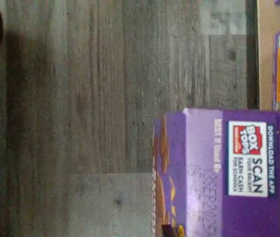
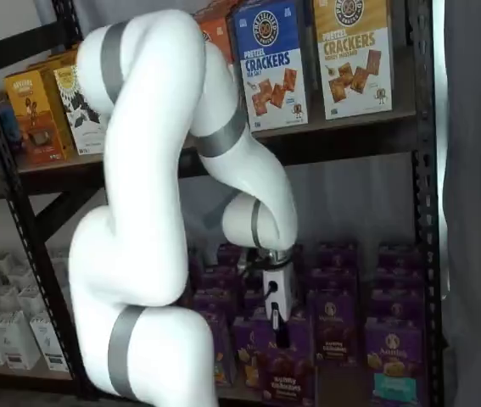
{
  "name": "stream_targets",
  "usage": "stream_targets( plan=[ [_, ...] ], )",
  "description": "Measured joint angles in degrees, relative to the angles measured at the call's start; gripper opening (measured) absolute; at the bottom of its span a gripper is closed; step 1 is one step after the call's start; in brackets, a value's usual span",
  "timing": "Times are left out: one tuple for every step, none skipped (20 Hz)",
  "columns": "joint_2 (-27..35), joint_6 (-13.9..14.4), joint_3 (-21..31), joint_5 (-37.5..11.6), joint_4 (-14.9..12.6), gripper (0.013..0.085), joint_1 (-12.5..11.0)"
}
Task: Pick up the purple box with a brown patch in the center, on the bottom shelf, the fifth box from the left
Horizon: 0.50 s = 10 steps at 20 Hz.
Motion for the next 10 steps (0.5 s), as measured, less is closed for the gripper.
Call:
stream_targets(
  plan=[
    [-1.13,0.43,0.61,0.73,-0.08,0.0290,0.32],
    [-2.32,0.88,1.26,1.43,-0.16,0.0290,0.69],
    [-3.35,1.26,1.81,2.03,-0.20,0.0290,1.00],
    [-4.85,1.85,2.56,3.01,-0.28,0.0290,1.49],
    [-6.10,2.27,3.12,3.95,-0.29,0.0290,1.90],
    [-7.11,2.61,3.53,4.78,-0.26,0.0290,2.23],
    [-8.19,2.96,3.95,5.66,-0.24,0.0290,2.57],
    [-9.26,3.25,4.33,6.54,-0.16,0.0290,2.88],
    [-10.33,3.45,4.75,7.31,-0.02,0.0290,3.17],
    [-11.70,3.54,5.22,8.36,0.29,0.0290,3.48]
  ],
)
